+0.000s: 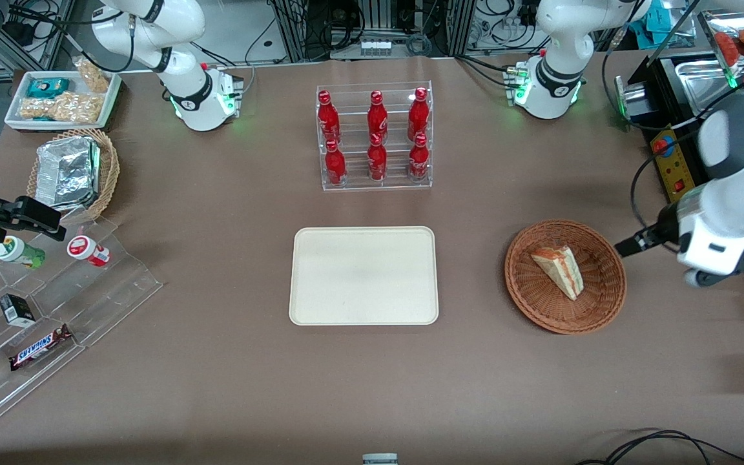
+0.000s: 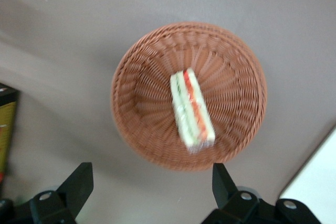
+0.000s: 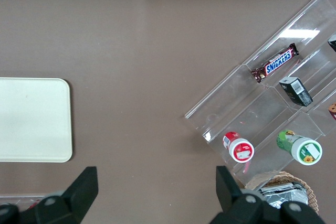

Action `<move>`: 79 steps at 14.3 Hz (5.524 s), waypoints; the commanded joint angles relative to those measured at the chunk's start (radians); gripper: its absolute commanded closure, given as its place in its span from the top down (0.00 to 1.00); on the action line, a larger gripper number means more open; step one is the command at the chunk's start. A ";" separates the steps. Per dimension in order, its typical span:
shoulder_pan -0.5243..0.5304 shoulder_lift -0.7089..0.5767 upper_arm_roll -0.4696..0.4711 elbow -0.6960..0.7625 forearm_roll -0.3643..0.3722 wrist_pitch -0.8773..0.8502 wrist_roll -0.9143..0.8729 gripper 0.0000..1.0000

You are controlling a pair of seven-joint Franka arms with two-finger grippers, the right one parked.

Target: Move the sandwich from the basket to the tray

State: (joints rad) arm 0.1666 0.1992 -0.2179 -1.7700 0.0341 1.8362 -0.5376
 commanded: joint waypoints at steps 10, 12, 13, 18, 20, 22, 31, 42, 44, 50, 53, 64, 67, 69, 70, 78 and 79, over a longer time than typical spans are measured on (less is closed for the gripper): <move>-0.062 0.084 -0.006 -0.255 -0.010 0.435 -0.235 1.00; -0.079 0.097 -0.006 -0.282 -0.008 0.469 -0.274 1.00; -0.079 0.101 -0.006 -0.292 -0.008 0.475 -0.283 1.00; -0.079 0.111 -0.005 -0.313 -0.006 0.477 -0.294 1.00; -0.079 0.115 -0.005 -0.324 -0.006 0.476 -0.294 1.00; -0.079 0.127 -0.005 -0.329 -0.002 0.476 -0.292 0.98; -0.081 0.137 -0.003 -0.315 0.013 0.465 -0.275 0.12; -0.404 0.156 -0.011 0.016 0.147 0.094 -0.255 0.11; -0.505 0.196 -0.012 0.070 0.104 0.095 -0.284 0.11; -0.769 0.558 -0.003 0.473 0.122 0.106 -0.487 0.19; -0.797 0.652 -0.008 0.575 0.165 0.109 -0.476 0.19; -0.864 0.697 -0.020 0.578 0.171 0.204 -0.500 1.00; -0.852 0.651 -0.020 0.580 0.164 0.163 -0.522 1.00; -0.803 0.579 -0.021 0.580 0.153 0.039 -0.510 1.00; -0.768 0.541 -0.030 0.580 0.152 -0.013 -0.507 1.00; -0.390 0.074 -0.024 0.253 -0.147 -0.198 -0.129 1.00; -0.334 0.036 -0.024 0.235 -0.157 -0.256 -0.055 1.00</move>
State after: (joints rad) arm -0.2904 0.3955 -0.2322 -1.3666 -0.0627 1.6219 -0.7330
